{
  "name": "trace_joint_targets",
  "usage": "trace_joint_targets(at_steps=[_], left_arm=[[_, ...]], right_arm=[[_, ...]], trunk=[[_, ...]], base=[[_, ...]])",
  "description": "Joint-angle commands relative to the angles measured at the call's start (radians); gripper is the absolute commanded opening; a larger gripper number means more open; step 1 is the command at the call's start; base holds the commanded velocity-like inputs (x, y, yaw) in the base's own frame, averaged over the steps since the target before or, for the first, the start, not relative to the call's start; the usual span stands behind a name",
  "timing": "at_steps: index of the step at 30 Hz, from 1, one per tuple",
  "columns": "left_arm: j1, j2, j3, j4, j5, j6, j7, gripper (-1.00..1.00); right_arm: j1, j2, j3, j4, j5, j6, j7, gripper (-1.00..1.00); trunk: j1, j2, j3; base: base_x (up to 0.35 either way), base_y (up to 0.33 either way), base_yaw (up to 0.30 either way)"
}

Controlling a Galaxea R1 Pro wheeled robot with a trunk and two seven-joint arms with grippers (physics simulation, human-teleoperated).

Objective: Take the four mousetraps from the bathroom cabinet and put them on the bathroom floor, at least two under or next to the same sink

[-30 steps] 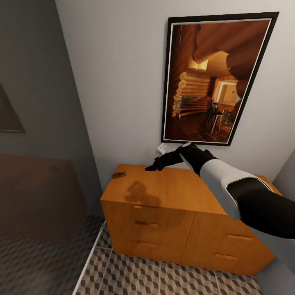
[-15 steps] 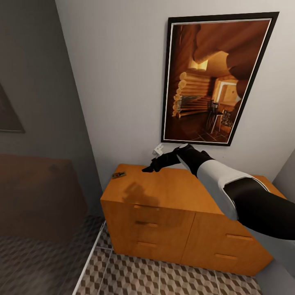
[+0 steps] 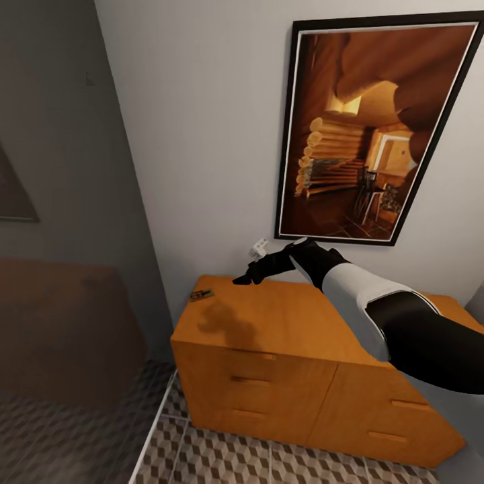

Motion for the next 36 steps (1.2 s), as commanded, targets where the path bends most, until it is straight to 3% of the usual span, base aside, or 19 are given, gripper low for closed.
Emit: trace_joint_targets(at_steps=[1, 9, 15, 22, 36], left_arm=[[-0.001, -0.001, -0.007, 0.002, -0.001, -0.004, 0.005, 1.0], [-0.001, -0.003, -0.007, 0.003, -0.001, 0.037, -0.003, 1.0], [-0.001, -0.008, -0.007, 0.005, -0.001, 0.078, -0.05, 1.0], [0.0, -0.01, -0.008, 0.006, -0.001, 0.089, -0.088, 1.0], [0.025, -0.01, -0.009, 0.008, -0.002, 0.095, -0.097, 1.0]], right_arm=[[-0.001, 0.0, -0.008, 0.001, 0.009, 0.007, 0.004, 1.0], [-0.001, 0.001, -0.007, 0.009, 0.009, -0.018, 0.003, 1.0], [-0.001, 0.002, -0.007, 0.01, 0.009, -0.022, 0.002, 1.0], [-0.001, 0.002, -0.008, 0.02, 0.009, -0.024, 0.002, 1.0], [-0.001, 0.002, -0.008, 0.028, 0.009, -0.025, -0.009, 1.0]], trunk=[[0.001, -0.002, -0.002], [0.001, -0.002, -0.002], [0.001, -0.002, -0.002], [0.001, -0.002, -0.002], [0.001, -0.002, -0.002]], base=[[0.192, 0.133, 0.0], [0.082, 0.041, 0.0], [0.013, 0.006, 0.0], [0.003, 0.001, 0.0], [0.0, 0.0, 0.0]])
